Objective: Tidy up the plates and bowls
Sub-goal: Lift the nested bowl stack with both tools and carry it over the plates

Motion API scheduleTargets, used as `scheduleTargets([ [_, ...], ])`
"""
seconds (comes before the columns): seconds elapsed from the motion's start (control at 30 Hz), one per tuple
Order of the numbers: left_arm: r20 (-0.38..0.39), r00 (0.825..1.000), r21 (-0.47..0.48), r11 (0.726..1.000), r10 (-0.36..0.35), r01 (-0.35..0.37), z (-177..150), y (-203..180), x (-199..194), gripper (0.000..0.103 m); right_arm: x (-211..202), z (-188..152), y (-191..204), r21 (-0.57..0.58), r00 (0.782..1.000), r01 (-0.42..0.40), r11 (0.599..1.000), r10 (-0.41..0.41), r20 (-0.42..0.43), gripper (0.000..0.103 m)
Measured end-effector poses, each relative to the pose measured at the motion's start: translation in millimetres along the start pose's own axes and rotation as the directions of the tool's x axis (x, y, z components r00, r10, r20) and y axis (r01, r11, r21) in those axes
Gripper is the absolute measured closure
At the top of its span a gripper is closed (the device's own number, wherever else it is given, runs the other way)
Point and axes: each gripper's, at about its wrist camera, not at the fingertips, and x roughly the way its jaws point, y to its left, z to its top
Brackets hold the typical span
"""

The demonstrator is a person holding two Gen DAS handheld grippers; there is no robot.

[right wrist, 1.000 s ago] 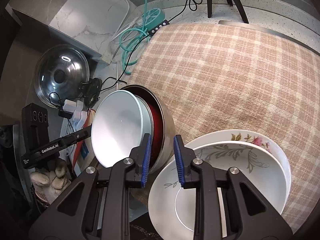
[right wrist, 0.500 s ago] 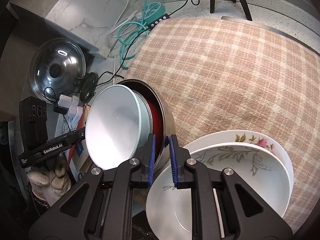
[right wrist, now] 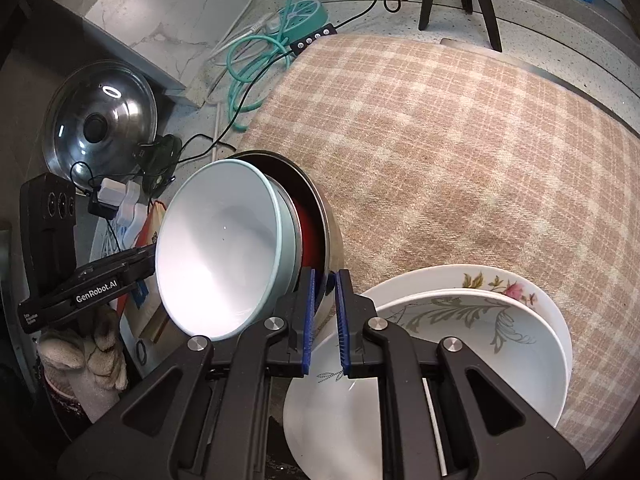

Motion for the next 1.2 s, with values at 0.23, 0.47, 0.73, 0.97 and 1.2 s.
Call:
scheduleTargets([
  [0.23, 0.008, 1.0, 0.011, 1.0, 0.006, -0.006, 2.0, -2.4, -5.9, 0.093, -4.8, -1.0, -0.2, 0.005, 1.0, -0.001, 1.0, 0.0, 0.01, 0.093],
  [0.47, 0.036, 0.999, 0.032, 0.999, 0.007, -0.009, 5.9, -9.9, -18.4, 0.093, -19.5, -1.0, 4.2, 0.001, 0.999, -0.004, 1.0, 0.004, 0.043, 0.093],
  [0.73, 0.078, 0.997, 0.078, 0.997, -0.02, 0.014, 10.4, -31.0, -40.0, 0.093, -50.1, -3.3, 7.3, 0.01, 0.995, -0.009, 1.0, 0.008, 0.101, 0.093],
  [0.97, 0.105, 0.993, 0.142, 0.989, -0.061, 0.046, 14.1, -60.6, -52.4, 0.092, -83.2, -16.3, -1.4, 0.034, 0.988, -0.004, 0.999, -0.001, 0.154, 0.093],
  [1.2, 0.081, 0.992, 0.208, 0.975, -0.102, 0.083, 9.5, -91.3, -47.4, 0.092, -111.6, -35.5, -19.7, 0.086, 0.979, 0.012, 0.996, -0.029, 0.201, 0.093],
])
